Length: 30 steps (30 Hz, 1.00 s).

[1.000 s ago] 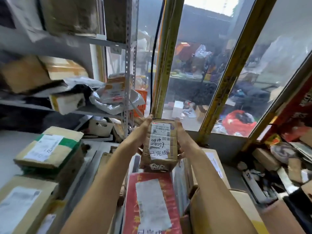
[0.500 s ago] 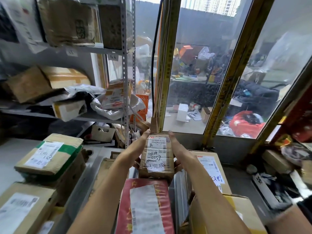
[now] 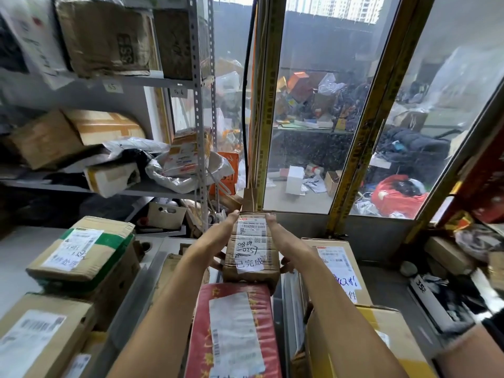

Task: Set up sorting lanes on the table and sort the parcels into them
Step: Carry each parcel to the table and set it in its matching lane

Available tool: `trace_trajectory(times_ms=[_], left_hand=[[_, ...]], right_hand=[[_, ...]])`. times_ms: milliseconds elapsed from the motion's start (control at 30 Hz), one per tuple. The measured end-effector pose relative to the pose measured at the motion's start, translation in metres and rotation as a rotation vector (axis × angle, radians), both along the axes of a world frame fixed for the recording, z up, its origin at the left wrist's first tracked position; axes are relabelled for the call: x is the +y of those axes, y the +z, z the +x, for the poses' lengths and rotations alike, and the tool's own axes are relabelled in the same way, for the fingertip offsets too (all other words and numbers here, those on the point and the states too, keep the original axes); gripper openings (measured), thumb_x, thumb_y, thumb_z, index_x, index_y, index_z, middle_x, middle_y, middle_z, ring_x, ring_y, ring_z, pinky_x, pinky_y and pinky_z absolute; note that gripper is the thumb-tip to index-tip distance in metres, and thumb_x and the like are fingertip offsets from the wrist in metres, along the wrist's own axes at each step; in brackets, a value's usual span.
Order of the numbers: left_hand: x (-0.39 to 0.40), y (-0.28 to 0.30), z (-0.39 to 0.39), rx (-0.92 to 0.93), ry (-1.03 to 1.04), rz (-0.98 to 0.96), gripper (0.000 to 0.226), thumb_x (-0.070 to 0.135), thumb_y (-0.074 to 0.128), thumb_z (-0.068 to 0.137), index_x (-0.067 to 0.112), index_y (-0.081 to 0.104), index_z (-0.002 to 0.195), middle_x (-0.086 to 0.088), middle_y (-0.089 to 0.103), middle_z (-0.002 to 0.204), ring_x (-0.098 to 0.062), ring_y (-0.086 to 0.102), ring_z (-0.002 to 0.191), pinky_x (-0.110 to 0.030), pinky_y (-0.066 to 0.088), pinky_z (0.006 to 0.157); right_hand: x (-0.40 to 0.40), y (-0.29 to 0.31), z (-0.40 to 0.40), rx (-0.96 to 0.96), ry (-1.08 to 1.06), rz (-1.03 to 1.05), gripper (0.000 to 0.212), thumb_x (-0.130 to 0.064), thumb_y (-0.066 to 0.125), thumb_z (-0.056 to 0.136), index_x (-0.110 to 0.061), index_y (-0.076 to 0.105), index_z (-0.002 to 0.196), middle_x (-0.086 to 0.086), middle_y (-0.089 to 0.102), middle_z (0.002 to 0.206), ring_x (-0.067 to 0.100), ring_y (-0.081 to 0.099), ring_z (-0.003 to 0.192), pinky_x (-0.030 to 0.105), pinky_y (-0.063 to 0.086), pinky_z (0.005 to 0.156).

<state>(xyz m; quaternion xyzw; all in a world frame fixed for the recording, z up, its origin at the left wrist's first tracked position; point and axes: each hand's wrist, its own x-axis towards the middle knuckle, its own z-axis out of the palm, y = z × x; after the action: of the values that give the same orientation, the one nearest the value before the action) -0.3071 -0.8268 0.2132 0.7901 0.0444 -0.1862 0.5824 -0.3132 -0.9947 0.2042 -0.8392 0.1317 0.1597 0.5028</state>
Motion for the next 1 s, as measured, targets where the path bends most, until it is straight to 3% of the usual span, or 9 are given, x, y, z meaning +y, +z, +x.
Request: trace_trajectory(times_ms=[100, 333, 400, 500, 567, 667, 733, 867, 1000], left_hand=[[0.000, -0.003, -0.001, -0.016, 0.005, -0.005, 0.059, 0.064, 0.028, 0.101, 0.024, 0.071, 0.111, 0.011, 0.070, 0.090, -0.012, 0.062, 0.094, -0.047, 0.042, 0.109], [0.001, 0.000, -0.010, -0.014, 0.057, -0.027, 0.051, 0.061, 0.033, 0.101, 0.024, 0.065, 0.116, 0.002, 0.065, 0.109, -0.021, 0.059, 0.109, -0.042, 0.043, 0.101], [0.007, 0.003, -0.015, -0.048, 0.120, -0.048, 0.042, 0.054, 0.037, 0.103, 0.023, 0.061, 0.117, 0.003, 0.060, 0.110, -0.019, 0.058, 0.107, -0.041, 0.044, 0.098], [0.029, 0.000, -0.024, -0.141, 0.191, -0.077, 0.054, 0.049, 0.042, 0.103, 0.020, 0.043, 0.148, -0.002, 0.050, 0.144, -0.022, 0.048, 0.129, -0.043, 0.041, 0.108], [0.053, -0.001, -0.037, -0.246, 0.242, -0.076, 0.055, 0.047, 0.043, 0.104, 0.026, 0.036, 0.154, -0.003, 0.040, 0.156, -0.019, 0.041, 0.137, -0.040, 0.036, 0.111], [0.095, -0.001, -0.065, -0.429, 0.406, 0.053, 0.051, 0.048, 0.043, 0.103, 0.035, 0.037, 0.152, 0.006, 0.039, 0.156, -0.013, 0.036, 0.143, -0.036, 0.033, 0.112], [0.133, -0.005, -0.089, -0.509, 0.530, 0.171, 0.051, 0.052, 0.040, 0.102, 0.040, 0.035, 0.152, 0.006, 0.030, 0.161, -0.014, 0.026, 0.149, -0.045, 0.028, 0.120], [0.223, -0.010, -0.145, -0.537, 0.767, 0.497, 0.061, 0.063, 0.026, 0.100, 0.038, 0.026, 0.156, 0.007, 0.006, 0.168, -0.018, -0.002, 0.155, -0.041, -0.001, 0.124], [0.314, -0.013, -0.210, -0.460, 0.991, 0.597, 0.070, 0.066, 0.027, 0.095, 0.034, 0.024, 0.157, 0.012, -0.003, 0.167, -0.013, -0.010, 0.154, -0.040, -0.003, 0.123]], right_hand=[[-0.006, -0.040, 0.031, -0.037, 0.008, -0.042, 0.141, -0.112, 0.004, 0.038, -0.040, 0.037, 0.154, -0.005, 0.038, 0.163, 0.028, 0.034, 0.150, 0.058, 0.024, 0.120], [0.010, -0.005, 0.000, -0.066, -0.032, -0.129, 0.096, -0.091, 0.018, 0.078, -0.037, 0.027, 0.157, 0.005, 0.044, 0.158, 0.032, 0.041, 0.145, 0.055, 0.031, 0.119], [0.017, 0.006, -0.007, -0.110, -0.011, -0.228, 0.081, -0.079, 0.023, 0.093, -0.034, 0.020, 0.161, 0.009, 0.033, 0.164, 0.039, 0.030, 0.150, 0.057, 0.027, 0.121], [0.035, 0.017, -0.009, -0.215, 0.038, -0.377, 0.079, -0.071, 0.026, 0.100, -0.028, 0.008, 0.164, 0.008, 0.011, 0.171, 0.040, 0.005, 0.156, 0.059, 0.012, 0.125], [0.064, 0.026, -0.007, -0.322, 0.102, -0.388, 0.076, -0.068, 0.027, 0.101, -0.029, 0.009, 0.164, 0.006, 0.012, 0.171, 0.035, 0.005, 0.157, 0.055, 0.007, 0.127], [0.124, 0.036, -0.005, -0.454, 0.270, -0.360, 0.075, -0.067, 0.028, 0.101, -0.030, 0.010, 0.164, 0.005, 0.014, 0.171, 0.033, 0.007, 0.158, 0.052, 0.008, 0.128], [0.175, 0.042, -0.013, -0.521, 0.426, -0.342, 0.075, -0.066, 0.028, 0.102, -0.029, 0.008, 0.164, 0.010, 0.011, 0.171, 0.036, 0.003, 0.158, 0.052, 0.007, 0.128], [0.277, 0.052, -0.054, -0.612, 0.704, -0.333, 0.076, -0.066, 0.025, 0.102, -0.030, 0.000, 0.164, 0.014, -0.011, 0.170, 0.034, -0.021, 0.155, 0.050, -0.009, 0.126], [0.365, 0.048, -0.102, -0.690, 0.876, -0.353, 0.078, -0.070, 0.020, 0.101, -0.032, -0.004, 0.164, 0.007, -0.022, 0.169, 0.030, -0.028, 0.153, 0.051, -0.011, 0.125]])
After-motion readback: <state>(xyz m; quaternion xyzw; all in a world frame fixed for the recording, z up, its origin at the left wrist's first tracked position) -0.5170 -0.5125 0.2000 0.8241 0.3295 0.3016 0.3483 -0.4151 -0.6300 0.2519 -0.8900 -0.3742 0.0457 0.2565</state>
